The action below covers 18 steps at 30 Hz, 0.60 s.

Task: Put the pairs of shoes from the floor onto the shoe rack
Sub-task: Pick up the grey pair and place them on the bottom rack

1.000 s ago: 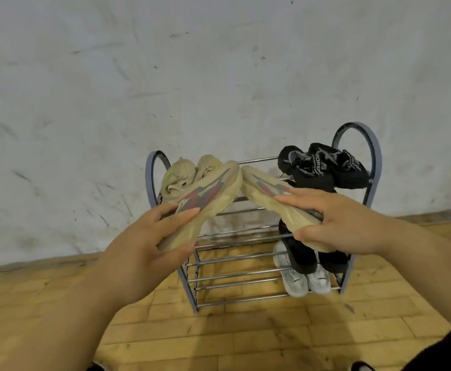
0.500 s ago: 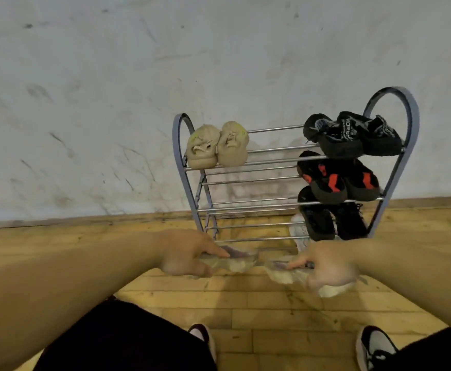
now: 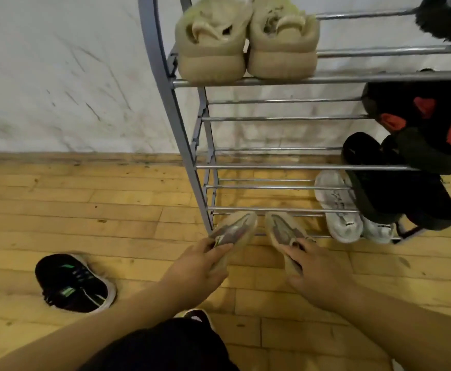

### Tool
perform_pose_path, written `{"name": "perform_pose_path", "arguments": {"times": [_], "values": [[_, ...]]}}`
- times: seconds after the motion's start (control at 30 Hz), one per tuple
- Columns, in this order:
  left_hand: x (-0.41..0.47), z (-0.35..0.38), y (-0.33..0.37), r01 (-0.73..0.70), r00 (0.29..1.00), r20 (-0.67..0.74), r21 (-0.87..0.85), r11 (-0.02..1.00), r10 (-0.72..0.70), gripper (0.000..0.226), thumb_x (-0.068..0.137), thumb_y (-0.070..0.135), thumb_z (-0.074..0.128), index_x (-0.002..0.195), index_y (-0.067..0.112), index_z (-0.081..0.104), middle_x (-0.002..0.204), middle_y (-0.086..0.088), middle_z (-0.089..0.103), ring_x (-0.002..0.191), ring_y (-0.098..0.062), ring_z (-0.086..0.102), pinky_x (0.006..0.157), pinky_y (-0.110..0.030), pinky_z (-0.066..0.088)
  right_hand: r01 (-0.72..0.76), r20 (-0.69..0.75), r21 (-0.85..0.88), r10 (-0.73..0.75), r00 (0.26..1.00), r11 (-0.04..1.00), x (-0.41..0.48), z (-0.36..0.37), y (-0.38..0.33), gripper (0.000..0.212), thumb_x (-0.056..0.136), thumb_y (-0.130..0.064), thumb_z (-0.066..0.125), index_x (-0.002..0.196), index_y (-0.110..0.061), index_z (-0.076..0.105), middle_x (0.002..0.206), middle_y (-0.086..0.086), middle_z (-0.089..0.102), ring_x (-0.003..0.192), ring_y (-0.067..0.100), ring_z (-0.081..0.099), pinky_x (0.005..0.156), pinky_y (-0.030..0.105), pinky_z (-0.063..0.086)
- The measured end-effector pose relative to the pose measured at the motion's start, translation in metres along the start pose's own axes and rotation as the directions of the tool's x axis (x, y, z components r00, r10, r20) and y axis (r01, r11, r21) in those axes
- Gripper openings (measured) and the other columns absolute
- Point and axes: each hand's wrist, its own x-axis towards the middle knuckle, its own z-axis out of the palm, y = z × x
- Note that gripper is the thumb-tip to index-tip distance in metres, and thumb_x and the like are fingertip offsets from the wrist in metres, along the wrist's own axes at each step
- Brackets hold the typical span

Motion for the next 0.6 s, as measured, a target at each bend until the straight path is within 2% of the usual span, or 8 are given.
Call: {"name": "perform_pose_path", "arguments": {"times": [0.17, 0.27, 0.33, 0.4, 0.5, 0.53, 0.6], "values": [[0.059, 0.046, 0.002, 0.023, 0.998, -0.056, -0.02, 1.0, -0.024, 0.061, 0.103, 0.053, 0.045, 0.158, 0.049, 0.018, 0.165, 0.003, 0.018, 0.144, -0.028, 0.032, 0.117, -0.043, 0.039, -0.071, -0.113, 0.026, 0.073, 0.991, 0.997, 0.062, 0.026, 0.01, 0.072, 0.095, -0.053, 0.05, 0.16, -0.045, 0.02, 0.166, -0.002, 0.012, 0.151, 0.029, 0.017, 0.121, 0.045, 0.029], [0.098, 0.058, 0.007, 0.062, 0.996, -0.059, -0.047, 0.997, -0.064, 0.061, 0.105, 0.051, 0.041, 0.157, 0.052, 0.009, 0.168, 0.003, 0.009, 0.15, -0.035, 0.021, 0.119, -0.049, 0.035, -0.065, -0.195, 0.028, 0.069, 0.978, 0.997, 0.097, 0.032, 0.015, 0.072, 0.093, -0.054, 0.051, 0.159, -0.045, 0.021, 0.165, 0.001, 0.012, 0.149, 0.035, 0.02, 0.118, 0.051, 0.033], [0.123, 0.061, 0.01, 0.103, 0.992, -0.068, -0.072, 0.992, -0.108, 0.06, 0.106, 0.047, 0.041, 0.155, 0.052, 0.007, 0.167, -0.003, 0.009, 0.151, -0.041, 0.018, 0.119, -0.054, 0.033, -0.075, -0.238, 0.015, 0.077, 0.968, 0.997, 0.117, 0.032, 0.019, 0.074, 0.094, -0.05, 0.057, 0.158, -0.043, 0.022, 0.166, 0.003, 0.011, 0.149, 0.037, 0.016, 0.119, 0.052, 0.032], [0.143, 0.062, 0.01, 0.142, 0.987, -0.072, -0.037, 0.989, -0.144, 0.058, 0.105, 0.045, 0.043, 0.154, 0.045, 0.013, 0.161, -0.014, 0.018, 0.145, -0.046, 0.024, 0.118, -0.056, 0.031, -0.092, -0.212, -0.004, 0.089, 0.973, 0.996, 0.133, 0.032, 0.021, 0.076, 0.095, -0.05, 0.06, 0.159, -0.041, 0.021, 0.168, 0.005, 0.004, 0.152, 0.038, 0.008, 0.12, 0.052, 0.025], [0.157, 0.056, 0.002, 0.183, 0.982, 0.05, 0.002, 0.983, -0.182, 0.061, 0.104, 0.048, 0.046, 0.158, 0.039, 0.018, 0.154, -0.019, 0.024, 0.141, -0.048, 0.028, 0.118, -0.055, 0.03, -0.075, -0.095, -0.106, 0.065, 0.993, 0.992, 0.141, 0.03, 0.022, 0.08, 0.095, -0.054, 0.056, 0.16, -0.041, 0.013, 0.169, 0.008, -0.008, 0.155, 0.037, -0.006, 0.124, 0.051, 0.011], [0.156, 0.056, -0.002, 0.161, 0.982, 0.093, 0.016, 0.987, -0.162, 0.065, 0.104, 0.049, 0.047, 0.16, 0.041, 0.016, 0.155, -0.018, 0.022, 0.139, -0.048, 0.029, 0.118, -0.054, 0.032, -0.07, -0.055, -0.138, 0.063, 0.996, 0.988, 0.138, 0.032, 0.023, 0.08, 0.097, -0.054, 0.054, 0.161, -0.04, 0.01, 0.168, 0.01, -0.009, 0.154, 0.036, -0.009, 0.125, 0.051, 0.008], [0.149, 0.057, -0.01, 0.072, 0.983, 0.16, 0.079, 0.994, -0.084, 0.074, 0.101, 0.046, 0.052, 0.161, 0.046, 0.009, 0.161, -0.015, 0.01, 0.139, -0.049, 0.03, 0.116, -0.053, 0.036, -0.047, -0.029, -0.176, 0.042, 0.999, 0.983, 0.133, 0.035, 0.028, 0.076, 0.099, -0.051, 0.049, 0.162, -0.039, 0.007, 0.166, 0.012, -0.006, 0.152, 0.039, -0.005, 0.127, 0.052, 0.012]]}}
